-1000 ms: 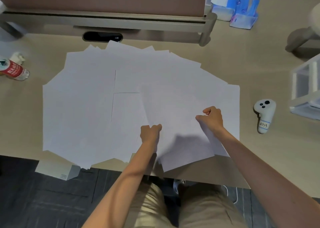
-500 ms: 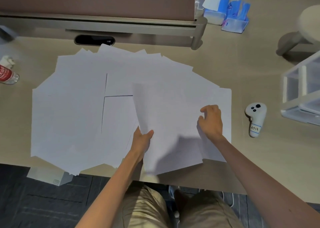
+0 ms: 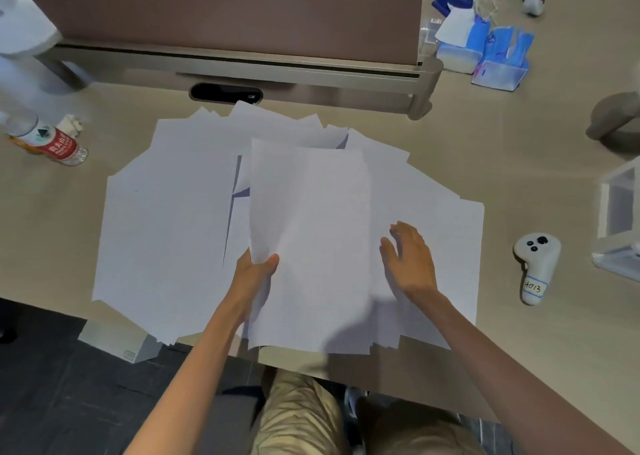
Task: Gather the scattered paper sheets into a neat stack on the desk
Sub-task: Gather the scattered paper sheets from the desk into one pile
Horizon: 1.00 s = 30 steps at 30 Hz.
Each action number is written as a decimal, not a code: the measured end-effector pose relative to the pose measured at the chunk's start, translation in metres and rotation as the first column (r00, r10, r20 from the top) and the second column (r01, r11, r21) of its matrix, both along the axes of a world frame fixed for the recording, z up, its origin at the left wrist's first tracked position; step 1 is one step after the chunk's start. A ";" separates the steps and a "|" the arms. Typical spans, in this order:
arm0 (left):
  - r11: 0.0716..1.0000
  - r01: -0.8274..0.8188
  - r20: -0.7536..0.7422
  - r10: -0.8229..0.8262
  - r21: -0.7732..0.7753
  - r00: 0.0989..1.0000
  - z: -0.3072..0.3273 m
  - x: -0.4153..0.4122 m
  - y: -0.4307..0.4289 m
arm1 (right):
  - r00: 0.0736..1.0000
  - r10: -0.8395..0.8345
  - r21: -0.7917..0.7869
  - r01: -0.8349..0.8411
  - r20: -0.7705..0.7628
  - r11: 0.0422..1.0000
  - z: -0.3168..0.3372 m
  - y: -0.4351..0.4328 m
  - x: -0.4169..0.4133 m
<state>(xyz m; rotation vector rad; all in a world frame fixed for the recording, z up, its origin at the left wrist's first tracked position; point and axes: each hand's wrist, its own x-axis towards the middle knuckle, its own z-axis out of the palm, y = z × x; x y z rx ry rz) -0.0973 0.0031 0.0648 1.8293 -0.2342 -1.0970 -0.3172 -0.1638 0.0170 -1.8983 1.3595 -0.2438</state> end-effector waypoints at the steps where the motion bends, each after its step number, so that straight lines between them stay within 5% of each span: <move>1: 1.000 0.003 -0.003 -0.003 -0.009 1.000 0.003 0.005 0.002 | 0.999 -0.004 0.065 0.001 0.048 0.998 0.004 0.002 0.010; 3: 0.999 0.012 -0.001 -0.012 -0.030 1.000 0.010 0.014 0.004 | 0.970 -0.080 0.280 0.012 0.230 0.960 0.018 0.006 0.030; 6: 0.999 0.009 0.000 -0.009 -0.042 1.000 0.020 0.028 0.005 | 0.849 -0.255 0.625 -0.109 0.462 0.773 0.031 0.010 0.056; 10: 0.999 0.028 0.011 -0.028 -0.039 1.000 0.025 0.056 0.001 | 0.720 -0.432 0.792 -0.268 0.543 0.549 0.037 0.014 0.085; 13: 0.996 0.089 -0.020 -0.089 -0.029 0.996 0.022 0.084 -0.005 | 0.726 -0.477 0.810 -0.186 0.494 0.556 0.041 0.022 0.113; 18: 0.974 0.224 -0.105 -0.224 -0.019 0.969 0.012 0.145 -0.008 | 0.815 -0.420 0.660 0.063 0.400 0.749 0.029 0.035 0.147; 30: 0.942 0.298 0.077 -0.312 0.153 0.947 -0.006 0.267 0.024 | 0.771 -0.571 0.662 0.274 0.282 0.698 0.015 0.101 0.244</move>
